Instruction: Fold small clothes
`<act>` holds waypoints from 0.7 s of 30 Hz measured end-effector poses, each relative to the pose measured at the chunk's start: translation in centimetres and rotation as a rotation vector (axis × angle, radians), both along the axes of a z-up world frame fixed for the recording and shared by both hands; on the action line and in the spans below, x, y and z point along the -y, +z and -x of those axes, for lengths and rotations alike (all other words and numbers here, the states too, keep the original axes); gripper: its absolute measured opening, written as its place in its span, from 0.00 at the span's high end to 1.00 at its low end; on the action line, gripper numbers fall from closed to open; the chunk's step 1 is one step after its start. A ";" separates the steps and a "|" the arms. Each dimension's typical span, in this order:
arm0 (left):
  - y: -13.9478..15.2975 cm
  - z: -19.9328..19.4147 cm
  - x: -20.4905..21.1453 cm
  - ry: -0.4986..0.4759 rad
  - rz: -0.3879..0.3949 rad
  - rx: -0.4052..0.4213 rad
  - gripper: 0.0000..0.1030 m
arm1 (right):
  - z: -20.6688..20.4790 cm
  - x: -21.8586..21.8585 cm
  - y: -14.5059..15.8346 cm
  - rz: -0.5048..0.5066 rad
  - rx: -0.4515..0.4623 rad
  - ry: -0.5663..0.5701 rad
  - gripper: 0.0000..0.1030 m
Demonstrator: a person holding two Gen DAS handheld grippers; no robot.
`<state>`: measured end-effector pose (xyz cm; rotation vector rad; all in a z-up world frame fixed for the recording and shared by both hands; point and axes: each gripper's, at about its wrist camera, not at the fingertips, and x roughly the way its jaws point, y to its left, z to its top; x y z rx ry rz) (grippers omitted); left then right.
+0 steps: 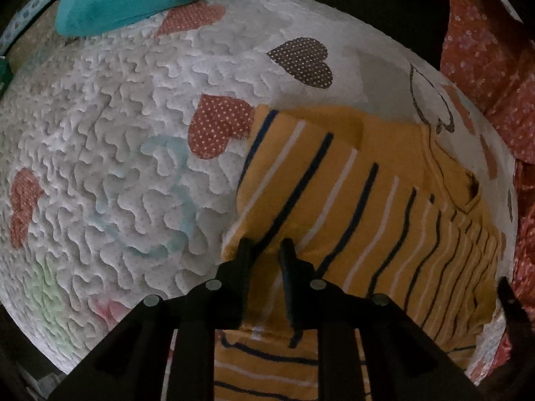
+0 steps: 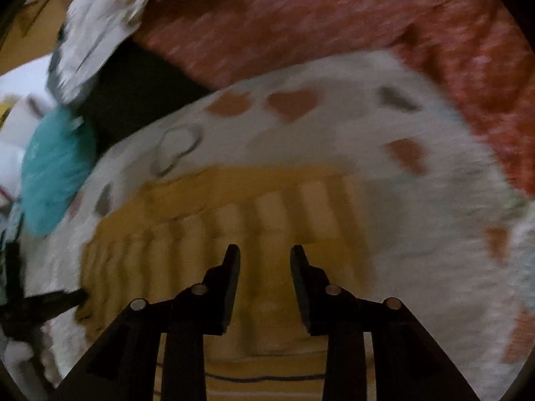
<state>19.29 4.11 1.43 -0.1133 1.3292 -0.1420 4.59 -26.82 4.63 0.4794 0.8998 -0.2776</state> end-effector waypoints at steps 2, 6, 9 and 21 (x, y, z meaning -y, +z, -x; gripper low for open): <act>-0.2 -0.1 0.1 -0.006 -0.003 0.000 0.82 | -1.3 -0.9 -1.8 -0.054 -0.017 0.017 0.67; -0.4 -0.3 0.2 -0.027 0.000 0.000 0.80 | -1.8 -0.4 -4.1 -0.110 -0.017 -0.002 0.69; -1.1 -1.3 -0.2 -0.023 0.040 -0.015 0.79 | -0.7 0.8 -3.8 -0.085 -0.019 0.014 0.69; 0.5 1.1 -1.4 -0.014 0.139 0.051 0.76 | 6.7 1.6 -1.0 -0.005 -0.043 -0.019 0.54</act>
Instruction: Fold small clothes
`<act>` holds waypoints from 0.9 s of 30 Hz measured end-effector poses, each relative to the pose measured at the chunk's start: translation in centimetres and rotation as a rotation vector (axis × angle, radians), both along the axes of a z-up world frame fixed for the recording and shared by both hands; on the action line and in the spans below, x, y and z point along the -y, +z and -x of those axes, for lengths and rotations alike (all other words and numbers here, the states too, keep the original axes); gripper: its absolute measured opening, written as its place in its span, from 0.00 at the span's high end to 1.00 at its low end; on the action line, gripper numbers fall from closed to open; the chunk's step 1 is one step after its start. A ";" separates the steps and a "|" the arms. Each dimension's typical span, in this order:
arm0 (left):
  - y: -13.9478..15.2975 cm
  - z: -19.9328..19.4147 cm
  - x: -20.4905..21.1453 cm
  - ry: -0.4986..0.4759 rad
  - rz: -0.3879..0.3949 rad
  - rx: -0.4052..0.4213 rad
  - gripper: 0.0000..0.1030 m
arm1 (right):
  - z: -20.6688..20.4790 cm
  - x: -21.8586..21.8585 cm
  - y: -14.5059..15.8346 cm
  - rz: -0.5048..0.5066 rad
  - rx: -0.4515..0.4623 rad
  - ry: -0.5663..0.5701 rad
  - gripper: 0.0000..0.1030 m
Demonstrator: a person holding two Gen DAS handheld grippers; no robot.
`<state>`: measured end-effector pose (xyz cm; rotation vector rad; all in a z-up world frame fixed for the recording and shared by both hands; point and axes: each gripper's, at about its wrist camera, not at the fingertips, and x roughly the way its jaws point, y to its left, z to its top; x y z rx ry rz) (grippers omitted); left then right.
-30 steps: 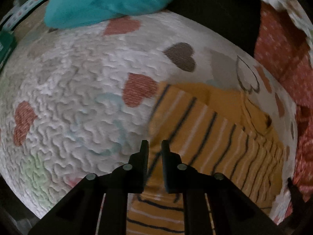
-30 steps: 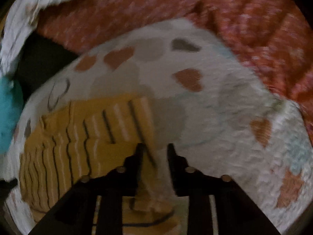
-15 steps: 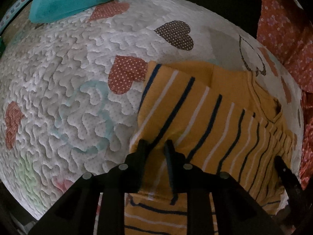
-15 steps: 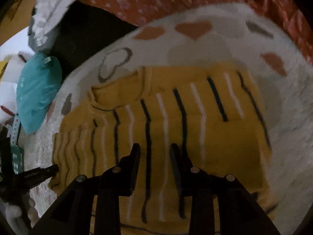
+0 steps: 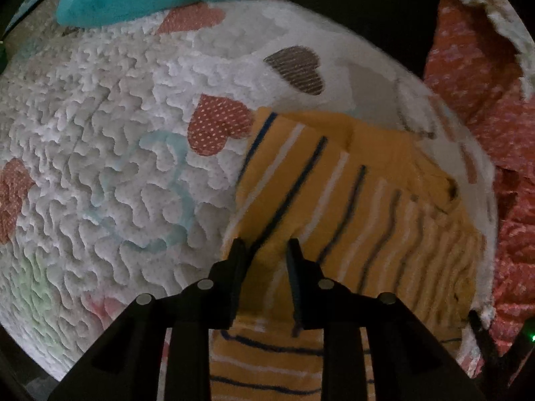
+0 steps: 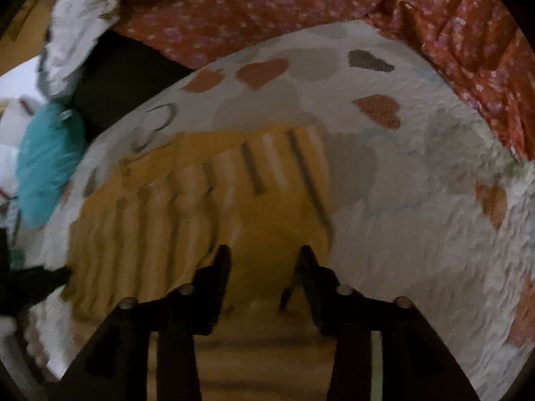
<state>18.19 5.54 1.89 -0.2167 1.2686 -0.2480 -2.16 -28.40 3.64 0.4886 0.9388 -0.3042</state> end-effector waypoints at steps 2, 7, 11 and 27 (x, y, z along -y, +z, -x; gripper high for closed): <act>0.3 1.5 0.0 -0.024 0.022 0.012 0.76 | 1.3 -1.8 -0.2 0.018 -0.015 0.053 0.53; -1.2 5.9 -0.4 -0.068 -0.065 -0.024 0.74 | 5.0 -3.2 -3.4 -0.050 -0.092 0.054 0.54; -1.8 8.7 -2.4 -0.079 -0.016 -0.007 0.74 | 8.8 -3.9 -3.0 0.000 -0.071 0.066 0.54; -2.8 20.8 -7.3 -0.133 -0.079 0.051 0.59 | 19.5 -5.1 -5.5 -0.066 -0.173 -0.029 0.26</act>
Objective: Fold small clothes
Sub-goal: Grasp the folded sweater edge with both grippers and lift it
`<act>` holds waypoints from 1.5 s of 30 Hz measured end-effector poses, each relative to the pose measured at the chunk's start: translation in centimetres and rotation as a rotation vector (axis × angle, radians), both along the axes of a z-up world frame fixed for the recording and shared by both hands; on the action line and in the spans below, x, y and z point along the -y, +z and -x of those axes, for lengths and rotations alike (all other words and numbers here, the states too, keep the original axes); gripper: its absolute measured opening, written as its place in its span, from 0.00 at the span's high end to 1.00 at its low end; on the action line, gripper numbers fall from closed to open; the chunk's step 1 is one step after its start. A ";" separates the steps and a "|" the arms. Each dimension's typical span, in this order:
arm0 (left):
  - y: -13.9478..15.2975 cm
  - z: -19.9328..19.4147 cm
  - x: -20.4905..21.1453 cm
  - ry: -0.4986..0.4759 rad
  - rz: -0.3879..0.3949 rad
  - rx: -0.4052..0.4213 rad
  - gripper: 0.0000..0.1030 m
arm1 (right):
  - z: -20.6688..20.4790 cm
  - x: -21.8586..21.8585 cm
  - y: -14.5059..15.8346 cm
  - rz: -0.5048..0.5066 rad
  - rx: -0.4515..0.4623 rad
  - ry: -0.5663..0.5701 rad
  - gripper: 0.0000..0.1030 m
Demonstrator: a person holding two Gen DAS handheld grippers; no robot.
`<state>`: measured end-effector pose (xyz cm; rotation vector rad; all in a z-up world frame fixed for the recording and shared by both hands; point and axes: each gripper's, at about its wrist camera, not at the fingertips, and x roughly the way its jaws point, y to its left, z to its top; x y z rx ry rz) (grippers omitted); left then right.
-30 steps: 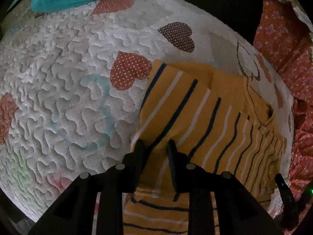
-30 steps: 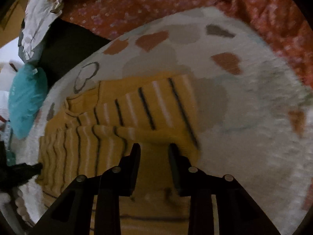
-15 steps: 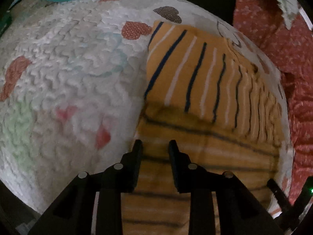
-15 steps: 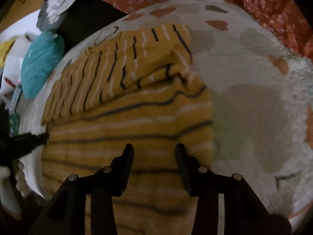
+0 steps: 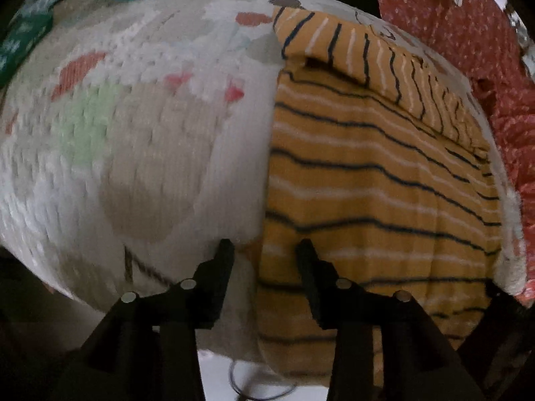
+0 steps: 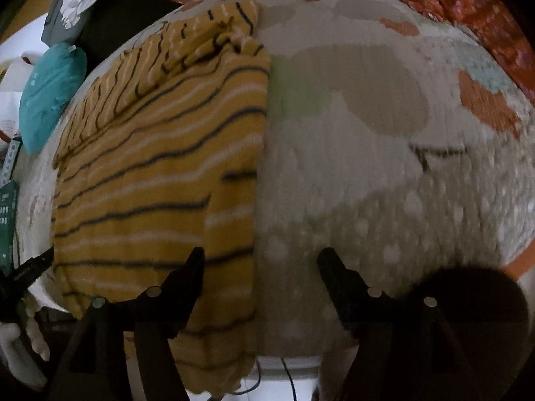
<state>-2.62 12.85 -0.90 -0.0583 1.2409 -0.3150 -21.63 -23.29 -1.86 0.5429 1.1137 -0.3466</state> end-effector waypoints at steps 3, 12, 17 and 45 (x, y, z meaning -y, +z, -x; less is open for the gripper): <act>-0.8 1.5 -1.3 0.042 0.094 -0.069 0.52 | 1.1 -0.7 -0.2 -0.024 0.005 0.008 0.24; -3.1 4.8 -0.3 0.013 0.179 -0.158 0.22 | 2.1 -3.0 -1.4 -0.127 0.002 0.046 0.22; -4.4 6.7 2.5 -0.083 0.096 -0.207 0.15 | 2.2 -4.1 -1.9 -0.129 -0.016 0.067 0.18; 5.0 9.2 0.1 -0.051 0.382 -0.237 0.91 | 1.1 -9.6 7.8 -0.106 0.227 0.305 0.86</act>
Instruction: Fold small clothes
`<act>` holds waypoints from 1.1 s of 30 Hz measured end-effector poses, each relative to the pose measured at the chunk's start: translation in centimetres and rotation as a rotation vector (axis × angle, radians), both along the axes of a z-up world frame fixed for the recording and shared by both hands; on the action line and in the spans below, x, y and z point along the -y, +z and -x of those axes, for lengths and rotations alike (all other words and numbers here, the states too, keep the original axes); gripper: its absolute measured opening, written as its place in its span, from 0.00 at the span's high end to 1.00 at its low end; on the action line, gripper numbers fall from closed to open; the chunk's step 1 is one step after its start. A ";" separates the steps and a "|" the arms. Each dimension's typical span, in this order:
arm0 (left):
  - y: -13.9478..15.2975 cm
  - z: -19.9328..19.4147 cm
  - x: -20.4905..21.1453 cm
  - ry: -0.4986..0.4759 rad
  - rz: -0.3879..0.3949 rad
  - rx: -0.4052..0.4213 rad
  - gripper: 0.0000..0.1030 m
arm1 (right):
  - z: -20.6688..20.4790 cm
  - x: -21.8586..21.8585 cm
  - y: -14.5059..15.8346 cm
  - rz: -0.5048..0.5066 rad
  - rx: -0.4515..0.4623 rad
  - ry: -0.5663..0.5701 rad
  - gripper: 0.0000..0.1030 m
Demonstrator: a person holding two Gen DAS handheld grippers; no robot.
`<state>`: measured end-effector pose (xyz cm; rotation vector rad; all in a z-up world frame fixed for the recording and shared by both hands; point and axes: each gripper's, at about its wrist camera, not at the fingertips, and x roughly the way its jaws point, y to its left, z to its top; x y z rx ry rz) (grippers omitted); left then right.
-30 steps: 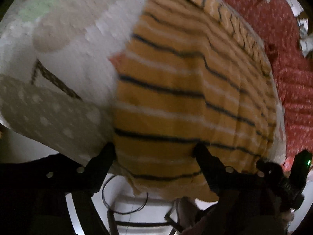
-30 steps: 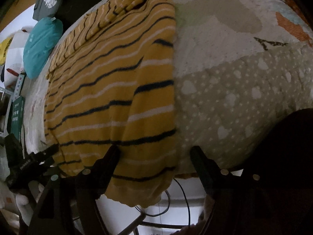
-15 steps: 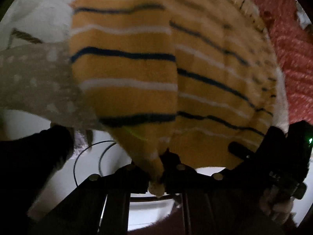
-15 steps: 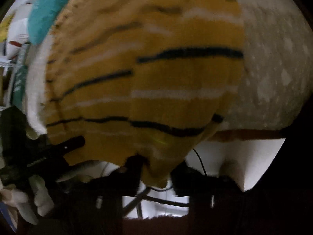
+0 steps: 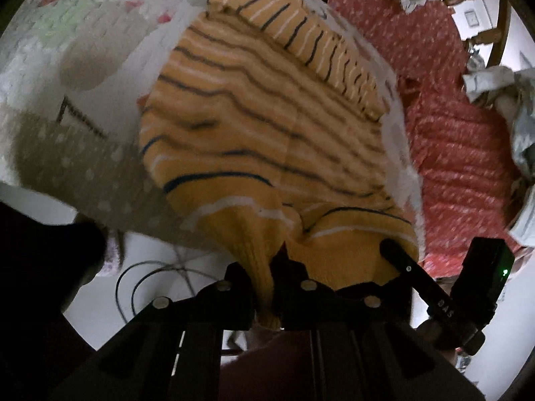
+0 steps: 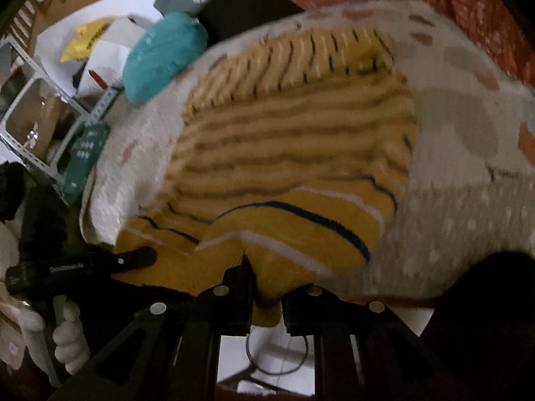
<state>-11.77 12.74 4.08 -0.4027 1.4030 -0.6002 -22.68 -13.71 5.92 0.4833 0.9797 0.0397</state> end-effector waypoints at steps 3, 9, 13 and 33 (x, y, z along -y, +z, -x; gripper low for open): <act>1.4 -1.9 0.6 0.015 0.011 0.018 0.91 | -1.3 1.4 1.7 -0.044 0.038 -0.022 0.86; 4.6 -7.4 3.7 0.044 -0.007 0.096 0.91 | -5.6 3.0 4.3 -0.045 0.088 -0.045 0.86; 5.7 -11.9 6.1 0.057 -0.028 0.134 0.91 | -9.5 4.8 5.4 -0.032 0.113 -0.065 0.86; 0.3 -32.2 13.9 0.118 -0.116 0.109 0.86 | -30.5 14.8 -2.4 -0.271 -0.031 -0.263 0.81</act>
